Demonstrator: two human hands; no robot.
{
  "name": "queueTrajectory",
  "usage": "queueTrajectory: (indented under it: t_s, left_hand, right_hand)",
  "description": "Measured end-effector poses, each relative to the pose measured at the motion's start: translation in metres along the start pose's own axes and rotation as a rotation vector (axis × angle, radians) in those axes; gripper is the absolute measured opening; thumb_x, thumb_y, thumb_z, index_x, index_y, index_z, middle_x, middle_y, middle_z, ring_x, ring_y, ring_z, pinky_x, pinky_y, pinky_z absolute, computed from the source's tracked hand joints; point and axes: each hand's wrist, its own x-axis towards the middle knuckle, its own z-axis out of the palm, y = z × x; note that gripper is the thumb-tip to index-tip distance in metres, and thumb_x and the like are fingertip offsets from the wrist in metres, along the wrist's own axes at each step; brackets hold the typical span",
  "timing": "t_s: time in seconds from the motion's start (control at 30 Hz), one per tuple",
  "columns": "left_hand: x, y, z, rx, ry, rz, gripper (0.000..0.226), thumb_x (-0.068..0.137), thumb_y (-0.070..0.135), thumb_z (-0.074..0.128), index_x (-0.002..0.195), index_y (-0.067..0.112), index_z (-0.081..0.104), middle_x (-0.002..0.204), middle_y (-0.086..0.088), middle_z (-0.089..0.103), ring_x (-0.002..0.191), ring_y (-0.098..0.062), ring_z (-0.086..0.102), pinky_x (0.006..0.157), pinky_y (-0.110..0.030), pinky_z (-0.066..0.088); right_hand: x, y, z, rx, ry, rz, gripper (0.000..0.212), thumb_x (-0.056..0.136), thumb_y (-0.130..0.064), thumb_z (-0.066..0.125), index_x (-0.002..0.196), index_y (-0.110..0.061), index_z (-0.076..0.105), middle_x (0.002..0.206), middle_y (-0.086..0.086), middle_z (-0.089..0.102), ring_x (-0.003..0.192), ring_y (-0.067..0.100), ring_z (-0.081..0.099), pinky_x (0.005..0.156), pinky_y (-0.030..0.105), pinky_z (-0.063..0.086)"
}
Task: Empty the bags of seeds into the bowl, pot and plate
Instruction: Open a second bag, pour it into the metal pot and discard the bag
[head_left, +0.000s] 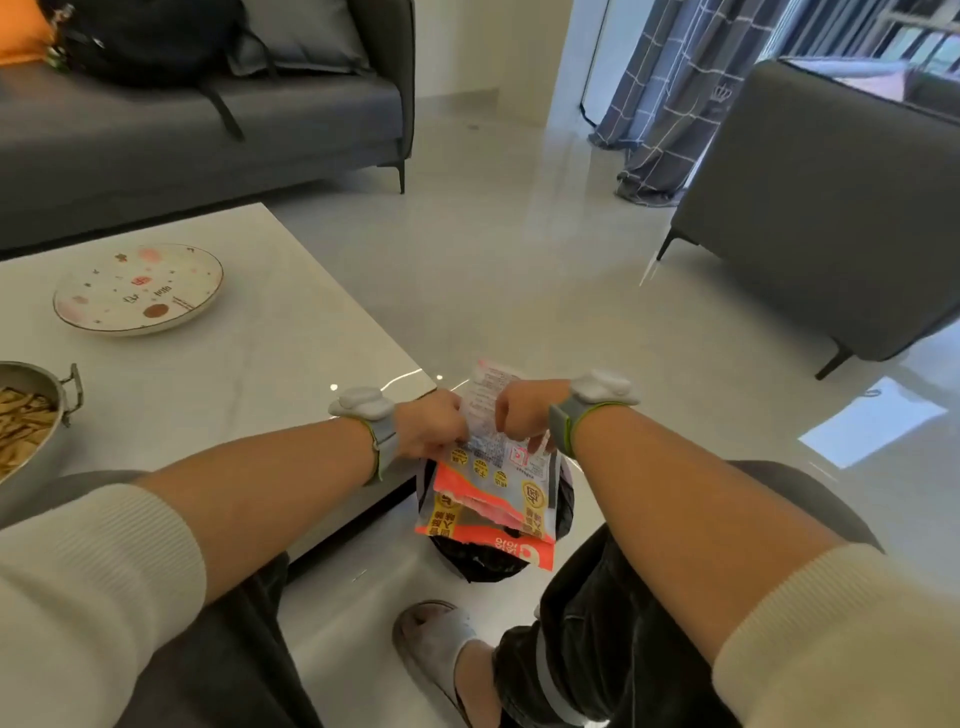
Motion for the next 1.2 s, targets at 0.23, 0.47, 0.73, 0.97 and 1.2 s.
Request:
queueTrajectory:
  t_s: [0.23, 0.47, 0.73, 0.97, 1.2]
  left_hand:
    - [0.005, -0.029, 0.007, 0.319, -0.074, -0.024, 0.02, 0.098, 0.003, 0.071, 0.117, 0.0, 0.069, 0.107, -0.02, 0.076, 0.087, -0.033, 0.08, 0.062, -0.039, 0.068]
    - [-0.005, -0.026, 0.008, 0.663, -0.051, 0.043, 0.035, 0.097, 0.028, 0.076, 0.118, 0.001, 0.071, 0.099, -0.017, 0.08, 0.078, -0.03, 0.079, 0.059, -0.034, 0.065]
    - [-0.017, -0.014, 0.004, 0.736, 0.1, 0.186, 0.028, 0.097, 0.019, 0.07, 0.073, 0.011, 0.057, 0.065, 0.0, 0.058, 0.063, -0.021, 0.062, 0.054, -0.025, 0.046]
    - [-0.034, -0.009, -0.015, 0.299, 0.121, 0.162, 0.008, 0.102, 0.005, 0.055, 0.104, 0.003, 0.062, 0.086, -0.019, 0.08, 0.065, -0.03, 0.077, 0.064, -0.041, 0.067]
    - [-0.077, -0.001, -0.062, -0.168, 0.371, 0.202, 0.016, 0.099, 0.003, 0.05, 0.112, 0.003, 0.059, 0.093, -0.02, 0.075, 0.07, -0.03, 0.075, 0.066, -0.043, 0.067]
  right_hand:
    - [0.012, -0.003, 0.019, -0.125, -0.09, -0.017, 0.034, 0.102, -0.009, 0.062, 0.135, -0.007, 0.069, 0.132, 0.013, 0.07, 0.119, 0.029, 0.071, 0.096, 0.04, 0.059]
    - [0.014, -0.009, 0.025, -0.107, -0.087, -0.027, 0.034, 0.1, -0.009, 0.066, 0.133, -0.005, 0.069, 0.13, 0.016, 0.071, 0.12, 0.034, 0.07, 0.095, 0.042, 0.058]
    - [0.006, -0.017, 0.018, -0.153, -0.106, -0.052, 0.031, 0.1, -0.011, 0.066, 0.129, -0.007, 0.072, 0.127, 0.013, 0.075, 0.108, 0.026, 0.077, 0.069, 0.029, 0.056]
    - [0.004, -0.042, 0.006, -0.02, 0.04, -0.067, 0.024, 0.1, 0.0, 0.059, 0.117, 0.004, 0.075, 0.115, 0.022, 0.076, 0.094, 0.032, 0.079, 0.065, 0.035, 0.062]
    - [-0.004, -0.086, -0.021, 0.113, 0.326, -0.107, 0.029, 0.098, -0.003, 0.055, 0.122, -0.001, 0.07, 0.122, 0.02, 0.071, 0.108, 0.037, 0.073, 0.093, 0.046, 0.062]
